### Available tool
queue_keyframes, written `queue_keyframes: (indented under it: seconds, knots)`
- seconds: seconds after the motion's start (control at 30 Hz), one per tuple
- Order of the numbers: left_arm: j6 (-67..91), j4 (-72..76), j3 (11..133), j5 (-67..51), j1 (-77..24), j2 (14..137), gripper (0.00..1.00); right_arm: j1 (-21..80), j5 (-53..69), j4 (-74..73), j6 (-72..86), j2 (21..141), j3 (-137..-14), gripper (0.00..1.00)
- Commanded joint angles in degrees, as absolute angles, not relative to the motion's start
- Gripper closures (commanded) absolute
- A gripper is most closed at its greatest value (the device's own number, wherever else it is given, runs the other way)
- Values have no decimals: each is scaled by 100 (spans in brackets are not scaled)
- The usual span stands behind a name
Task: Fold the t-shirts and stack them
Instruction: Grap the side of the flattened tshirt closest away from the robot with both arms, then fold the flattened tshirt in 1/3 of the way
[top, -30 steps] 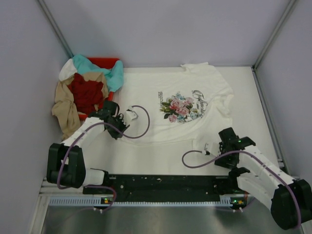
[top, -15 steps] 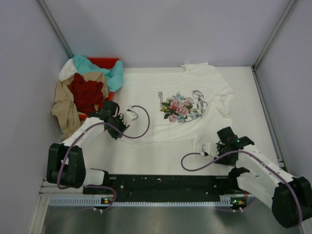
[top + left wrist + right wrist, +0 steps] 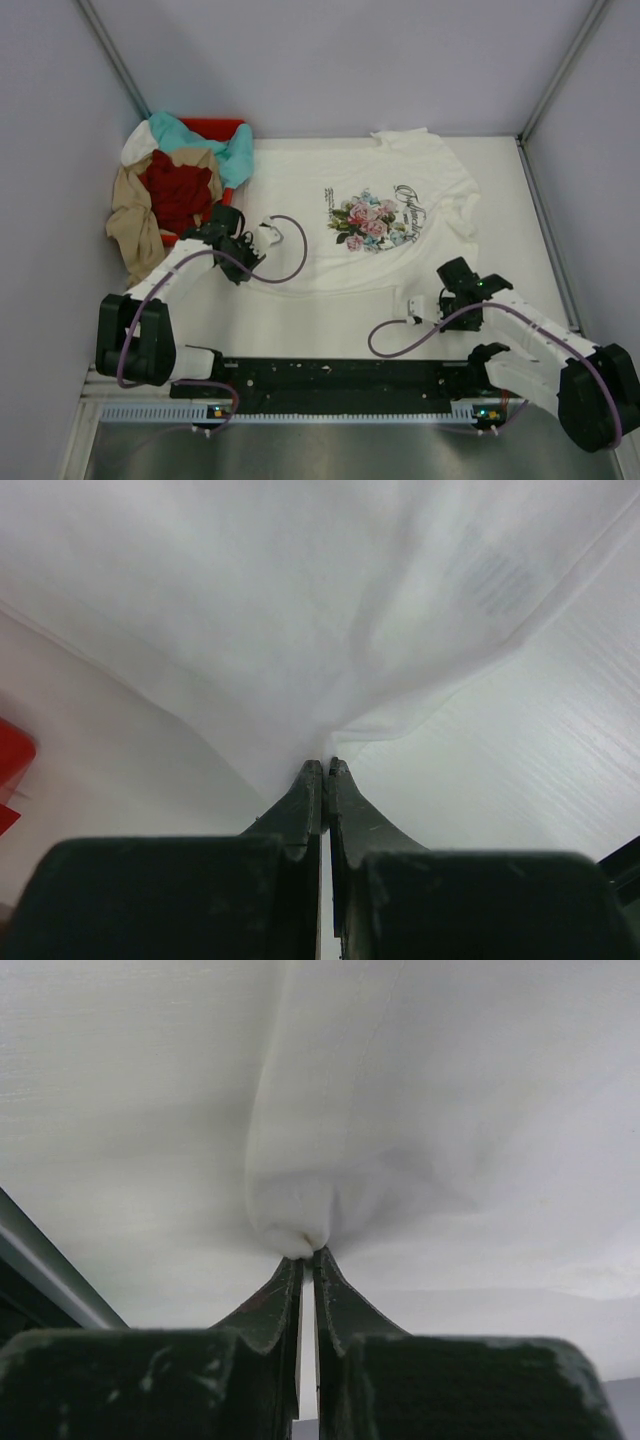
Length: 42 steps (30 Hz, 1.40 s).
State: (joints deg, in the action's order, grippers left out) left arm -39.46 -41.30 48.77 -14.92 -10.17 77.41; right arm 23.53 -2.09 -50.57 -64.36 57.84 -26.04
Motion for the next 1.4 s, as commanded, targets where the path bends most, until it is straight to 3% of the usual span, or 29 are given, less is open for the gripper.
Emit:
queue_keyframes:
  seconds: [0.0,0.4,0.8,0.93,1.17,1.37]
  knots:
    - [-4043,-4332,5141,-1573,-1002,7717,100,2443,370,-4886,-6312,5617,-2601,100]
    - [-4394,-5518,5142,-2021,-1002,7032,100,2435,562,-8092,-6529,4667,-4543,100]
    - [-4061,-6575,5396,-1907,-993,6618,100,2435,106,-9273,-6310,4456,-6494,100]
    - [-3465,-5839,5616,-1715,-949,6872,100,2286,-386,-8397,-6696,4684,-6460,100]
    - [-2585,-4440,6169,-1564,-536,7786,100,950,869,-5338,-7171,6115,-6618,100]
    - [-2382,-3833,6583,-1381,-501,8603,100,897,799,-4019,-7391,7610,-6960,100]
